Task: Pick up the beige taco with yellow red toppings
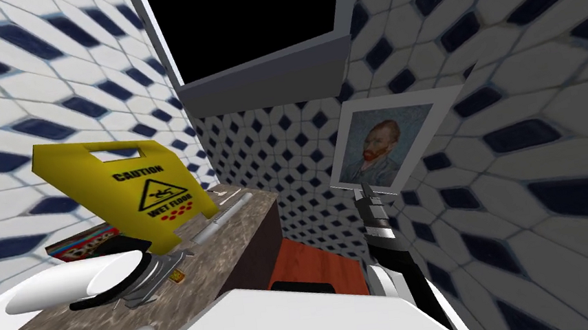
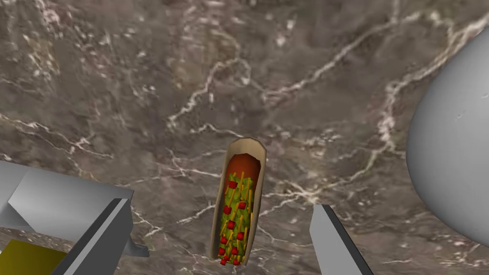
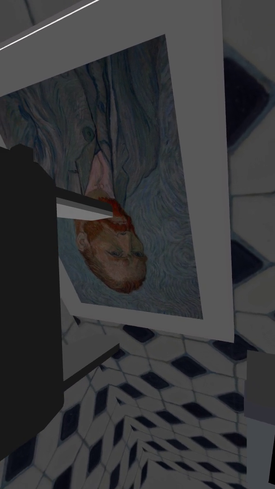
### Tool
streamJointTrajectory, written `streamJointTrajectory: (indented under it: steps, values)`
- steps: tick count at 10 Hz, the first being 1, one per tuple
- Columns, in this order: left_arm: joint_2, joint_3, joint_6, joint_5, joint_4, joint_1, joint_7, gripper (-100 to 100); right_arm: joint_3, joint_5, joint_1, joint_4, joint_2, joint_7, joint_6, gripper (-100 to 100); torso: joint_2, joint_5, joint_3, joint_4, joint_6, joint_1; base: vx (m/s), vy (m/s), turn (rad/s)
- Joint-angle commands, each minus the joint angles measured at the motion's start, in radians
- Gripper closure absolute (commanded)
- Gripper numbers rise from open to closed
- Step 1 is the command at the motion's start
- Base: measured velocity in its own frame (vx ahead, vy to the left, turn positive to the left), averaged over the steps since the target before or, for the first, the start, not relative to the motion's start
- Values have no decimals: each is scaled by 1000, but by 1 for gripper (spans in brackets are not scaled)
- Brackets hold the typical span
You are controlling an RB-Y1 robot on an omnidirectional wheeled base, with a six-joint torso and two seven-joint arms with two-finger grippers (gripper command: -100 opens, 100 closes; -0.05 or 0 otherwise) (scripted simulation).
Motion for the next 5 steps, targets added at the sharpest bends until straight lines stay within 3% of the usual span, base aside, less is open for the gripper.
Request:
streamJointTrajectory:
  steps: [1, 5]
  values:
    - [14, 12, 50, 9, 7, 17, -4, -100, 0, 0, 0, 0, 0, 0, 0, 0, 0, 0, 0, 0, 0, 0, 47, 73, -165]
    - [34, 46, 146, 29, 23, 67, -19, -100, 0, 0, 0, 0, 0, 0, 0, 0, 0, 0, 0, 0, 0, 1, 42, 70, -133]
